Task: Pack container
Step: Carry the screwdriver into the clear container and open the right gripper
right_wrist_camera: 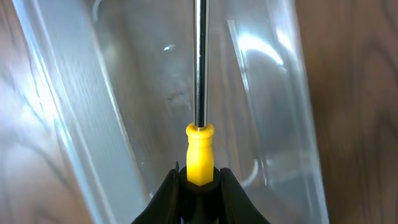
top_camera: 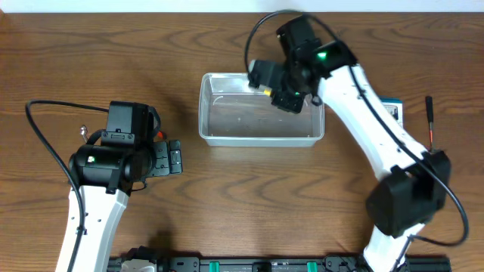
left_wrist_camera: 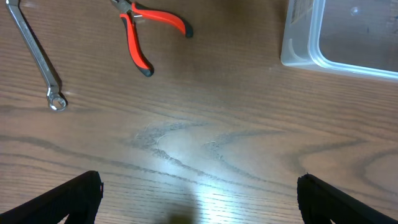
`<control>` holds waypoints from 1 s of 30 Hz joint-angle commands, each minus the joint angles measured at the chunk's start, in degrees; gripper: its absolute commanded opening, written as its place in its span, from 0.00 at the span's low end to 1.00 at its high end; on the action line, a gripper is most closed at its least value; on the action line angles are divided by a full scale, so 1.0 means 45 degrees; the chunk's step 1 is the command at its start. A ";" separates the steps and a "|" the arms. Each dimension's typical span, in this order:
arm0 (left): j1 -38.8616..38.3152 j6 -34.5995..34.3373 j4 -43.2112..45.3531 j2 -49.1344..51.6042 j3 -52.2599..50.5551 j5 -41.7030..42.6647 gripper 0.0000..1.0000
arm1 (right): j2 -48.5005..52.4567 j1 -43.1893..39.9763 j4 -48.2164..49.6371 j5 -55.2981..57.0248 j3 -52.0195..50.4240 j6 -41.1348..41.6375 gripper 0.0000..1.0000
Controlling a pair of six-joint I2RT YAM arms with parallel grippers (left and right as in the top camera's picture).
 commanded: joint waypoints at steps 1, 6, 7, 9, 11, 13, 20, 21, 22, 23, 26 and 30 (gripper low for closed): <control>0.0078 0.0029 -0.0044 0.0005 0.0209 -0.0102 0.98 | 0.0971 0.0073 0.0136 -0.0568 -0.0063 -0.1783 0.01; 0.0078 0.0029 -0.0044 0.0005 0.0209 -0.0102 0.98 | 0.2317 0.0073 0.0170 -0.1302 -0.0063 -0.1676 0.01; 0.0078 0.0024 -0.0044 0.0005 0.0209 -0.0102 0.98 | 0.2599 0.0078 0.0160 -0.1302 -0.0063 -0.1632 0.01; 0.0078 0.0024 -0.0044 0.0005 0.0209 -0.0102 0.98 | 0.3089 0.0073 0.0121 -0.1297 -0.0063 -0.1598 0.01; 0.0078 0.0024 -0.0044 0.0005 0.0209 -0.0102 0.98 | 0.3473 0.0073 0.0136 -0.1297 -0.0063 -0.1370 0.01; 0.0078 0.0024 -0.0044 0.0005 0.0209 -0.0102 0.98 | 0.3779 0.0073 0.0131 -0.1297 -0.0063 -0.1161 0.01; 0.0078 0.0024 -0.0049 0.0005 0.0209 -0.0102 0.98 | 0.4075 0.0078 0.0126 -0.1297 -0.0063 -0.0962 0.14; 0.0078 0.0024 -0.0044 0.0005 0.0209 -0.0102 0.98 | 0.4075 0.0078 0.0117 -0.1297 -0.0063 -0.0937 0.25; 0.0078 0.0024 -0.0044 0.0005 0.0209 -0.0102 0.98 | 0.4075 0.0078 0.0078 -0.1297 -0.0063 -0.0733 0.31; 0.0078 0.0024 -0.0044 0.0005 0.0209 -0.0102 0.98 | 0.4075 0.0073 0.0019 -0.1297 -0.0063 -0.0563 0.39; 0.0078 0.0024 -0.0049 0.0005 0.0209 -0.0102 0.98 | 0.4075 0.0073 -0.0170 -0.1297 -0.0058 -0.0005 0.98; 0.0078 0.0029 -0.0049 0.0005 0.0209 -0.0102 0.98 | 0.4017 0.0073 -0.0199 -0.1166 0.0019 0.0520 0.99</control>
